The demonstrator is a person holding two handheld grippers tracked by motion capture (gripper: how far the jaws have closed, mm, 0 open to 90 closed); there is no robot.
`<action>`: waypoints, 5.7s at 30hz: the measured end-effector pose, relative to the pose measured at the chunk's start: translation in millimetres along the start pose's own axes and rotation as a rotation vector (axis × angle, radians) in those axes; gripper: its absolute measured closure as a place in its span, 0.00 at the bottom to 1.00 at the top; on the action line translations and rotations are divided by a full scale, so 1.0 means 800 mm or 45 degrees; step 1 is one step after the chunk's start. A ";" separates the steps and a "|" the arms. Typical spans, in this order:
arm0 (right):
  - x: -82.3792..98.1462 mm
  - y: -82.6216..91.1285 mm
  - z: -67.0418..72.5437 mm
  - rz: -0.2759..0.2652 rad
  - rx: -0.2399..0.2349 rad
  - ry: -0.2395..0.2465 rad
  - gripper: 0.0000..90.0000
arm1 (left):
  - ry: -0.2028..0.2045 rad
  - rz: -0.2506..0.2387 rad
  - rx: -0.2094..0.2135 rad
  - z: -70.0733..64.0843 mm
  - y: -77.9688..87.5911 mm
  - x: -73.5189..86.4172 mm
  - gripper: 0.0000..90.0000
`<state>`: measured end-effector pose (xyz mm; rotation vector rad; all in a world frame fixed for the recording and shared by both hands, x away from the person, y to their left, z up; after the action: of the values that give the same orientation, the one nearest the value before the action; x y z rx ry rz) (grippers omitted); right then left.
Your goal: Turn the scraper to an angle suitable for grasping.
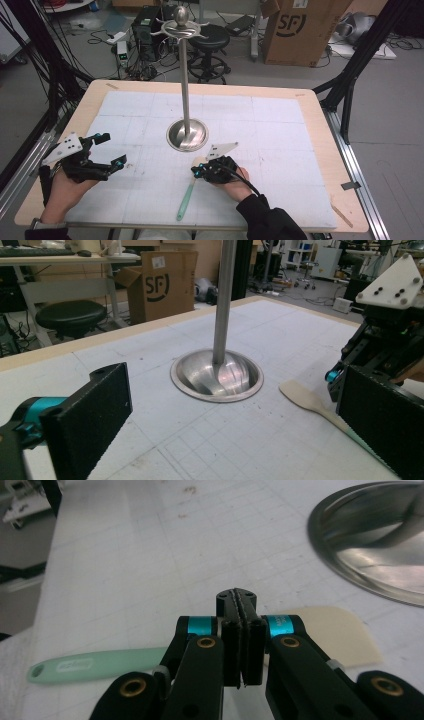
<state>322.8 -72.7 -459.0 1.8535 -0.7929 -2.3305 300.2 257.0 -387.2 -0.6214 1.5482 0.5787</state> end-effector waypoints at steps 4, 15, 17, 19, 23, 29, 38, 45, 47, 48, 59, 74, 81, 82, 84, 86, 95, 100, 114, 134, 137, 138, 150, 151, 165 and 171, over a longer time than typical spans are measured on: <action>0.000 -0.019 0.003 0.042 -0.007 0.010 1.00 | 0.001 0.001 -0.013 0.002 0.006 0.001 0.02; 0.007 -0.034 0.001 0.134 0.008 0.019 1.00 | 0.002 0.017 -0.030 0.005 0.010 0.005 0.02; 0.007 -0.032 0.002 0.145 0.020 0.048 1.00 | 0.002 0.018 -0.030 0.004 0.009 0.006 0.02; 0.008 -0.029 0.002 0.153 0.025 0.084 1.00 | 0.002 0.022 -0.025 0.004 0.007 0.007 0.02; 0.010 -0.024 0.002 0.163 0.031 0.095 1.00 | -0.001 0.033 -0.017 0.003 0.005 0.009 0.02; 0.016 -0.011 0.000 0.162 0.043 0.058 1.00 | 0.002 0.037 -0.012 0.002 0.000 0.010 0.02; 0.034 0.029 -0.003 0.153 0.083 0.028 1.00 | 0.006 0.047 0.019 -0.001 -0.021 0.011 0.02; 0.048 0.063 -0.007 0.158 0.130 0.009 1.00 | -0.001 0.052 0.044 -0.005 -0.035 0.011 0.02; 0.057 0.080 -0.009 0.142 0.152 -0.016 1.00 | -0.002 0.052 0.044 -0.005 -0.038 0.011 0.02; 0.060 0.086 -0.009 0.145 0.164 -0.021 1.00 | 0.000 0.052 0.046 -0.005 -0.040 0.011 0.02; 0.087 0.146 -0.012 0.137 0.241 -0.082 1.00 | -0.006 0.053 0.064 -0.007 -0.051 0.011 0.02; 0.097 0.184 0.014 0.073 0.263 -0.053 1.00 | -0.013 0.076 0.063 -0.008 -0.059 0.016 0.02; 0.115 0.195 0.046 0.085 0.217 -0.042 1.00 | -0.002 0.048 0.073 -0.010 -0.061 0.010 0.02; 0.117 0.196 0.049 0.091 0.202 -0.039 1.00 | -0.006 0.053 0.073 -0.011 -0.062 0.011 0.02; 0.118 0.192 0.052 0.094 0.184 -0.033 1.00 | -0.011 0.068 0.075 -0.013 -0.064 0.013 0.02; 0.118 0.185 0.053 0.097 0.156 -0.023 1.00 | -0.017 0.085 0.078 -0.015 -0.066 0.015 0.02; 0.107 0.157 0.061 0.123 0.081 0.020 1.00 | -0.019 0.083 0.066 -0.012 -0.063 0.015 0.02; 0.096 0.136 0.058 0.123 0.119 0.034 1.00 | -0.025 0.085 0.063 -0.015 -0.060 0.016 0.02; 0.056 0.068 0.018 0.148 0.140 -0.102 1.00 | -0.035 0.072 0.061 -0.015 -0.053 0.016 0.02; 0.029 0.025 -0.043 0.110 0.119 -0.193 1.00 | -0.043 0.071 0.063 -0.017 -0.051 0.015 0.02; 0.026 0.025 -0.043 0.120 0.121 -0.158 1.00 | -0.043 0.066 0.066 -0.017 -0.051 0.014 0.02; 0.026 0.025 -0.043 0.120 0.121 -0.158 1.00 | -0.041 0.064 0.065 -0.017 -0.051 0.013 0.02; 0.003 0.106 -0.044 -0.135 0.138 -0.074 0.92 | -0.036 0.056 0.063 -0.015 -0.051 0.011 0.02; 0.003 0.106 -0.044 -0.135 0.138 -0.074 0.92 | -0.038 0.058 0.062 -0.015 -0.051 0.010 0.02; 0.006 0.189 -0.064 -0.355 0.402 -0.073 0.16 | -0.033 0.092 0.054 -0.012 -0.058 0.015 0.02; 0.005 0.187 -0.061 -0.323 0.316 -0.044 0.10 | -0.036 0.086 0.060 -0.013 -0.057 0.014 0.02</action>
<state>327.2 -220.6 -406.4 2.1328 -0.9399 -2.5189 323.1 216.3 -397.6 -0.5251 1.5569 0.5979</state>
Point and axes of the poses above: each handheld gripper's, and its own axes: y roughly backward along the jaws, x roughly out of its underside, z roughly to its left, the point moved 4 cm from there along -y, roughly forward along the jaws, and after that the axes turned 10 degrees about -z, right-handed, at the moved point
